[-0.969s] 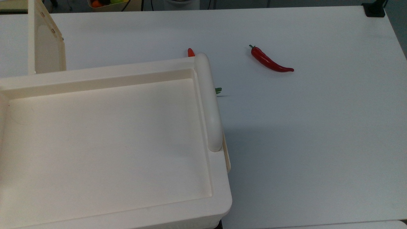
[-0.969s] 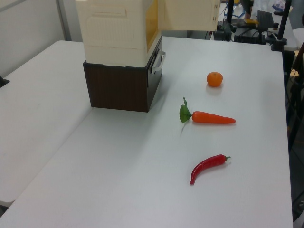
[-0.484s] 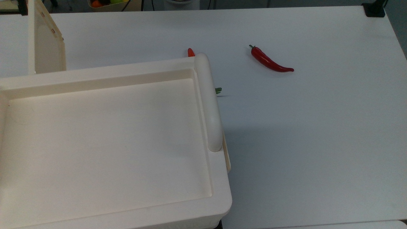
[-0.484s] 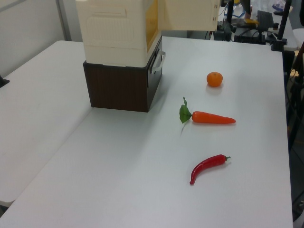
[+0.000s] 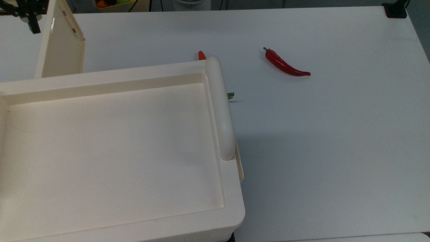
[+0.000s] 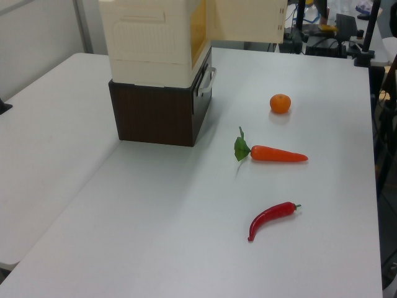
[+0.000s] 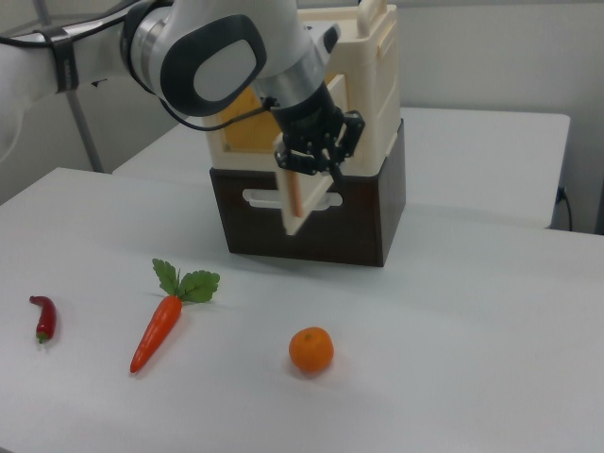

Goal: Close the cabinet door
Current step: 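Push the open door with the gripper, swinging it toward the cabinet front, then press the door flush against the cabinet front with the gripper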

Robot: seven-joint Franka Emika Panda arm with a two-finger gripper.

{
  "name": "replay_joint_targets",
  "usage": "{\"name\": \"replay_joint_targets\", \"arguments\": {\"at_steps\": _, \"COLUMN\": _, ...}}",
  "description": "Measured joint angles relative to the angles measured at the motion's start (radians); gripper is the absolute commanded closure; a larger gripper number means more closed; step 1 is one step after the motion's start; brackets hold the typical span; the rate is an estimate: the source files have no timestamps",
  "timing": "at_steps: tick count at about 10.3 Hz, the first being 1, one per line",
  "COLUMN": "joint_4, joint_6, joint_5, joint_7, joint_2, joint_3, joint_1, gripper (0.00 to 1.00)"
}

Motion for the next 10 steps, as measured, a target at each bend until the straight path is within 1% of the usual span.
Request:
{"name": "replay_joint_targets", "arguments": {"at_steps": 2, "joint_4": -0.004, "joint_6": -0.038, "joint_5": 0.041, "joint_7": 0.0, "joint_2": 0.002, "joint_3": 0.01, "joint_1": 0.038, "gripper": 1.0}}
{"name": "replay_joint_targets", "arguments": {"at_steps": 3, "joint_4": -0.005, "joint_6": -0.06, "joint_5": 0.06, "joint_7": 0.021, "joint_2": 0.002, "joint_3": 0.024, "joint_1": 0.049, "gripper": 1.0}}
{"name": "replay_joint_targets", "arguments": {"at_steps": 4, "joint_4": -0.005, "joint_6": -0.068, "joint_5": 0.07, "joint_7": 0.076, "joint_2": 0.002, "joint_3": 0.042, "joint_1": 0.057, "gripper": 1.0}}
{"name": "replay_joint_targets", "arguments": {"at_steps": 6, "joint_4": -0.004, "joint_6": -0.068, "joint_5": 0.074, "joint_7": 0.258, "joint_2": 0.002, "joint_3": 0.082, "joint_1": 0.087, "gripper": 1.0}}
{"name": "replay_joint_targets", "arguments": {"at_steps": 9, "joint_4": -0.002, "joint_6": -0.059, "joint_5": 0.074, "joint_7": 0.495, "joint_2": 0.002, "joint_3": 0.116, "joint_1": 0.148, "gripper": 1.0}}
{"name": "replay_joint_targets", "arguments": {"at_steps": 10, "joint_4": -0.003, "joint_6": -0.025, "joint_5": 0.074, "joint_7": 0.572, "joint_2": 0.004, "joint_3": 0.127, "joint_1": 0.166, "gripper": 1.0}}
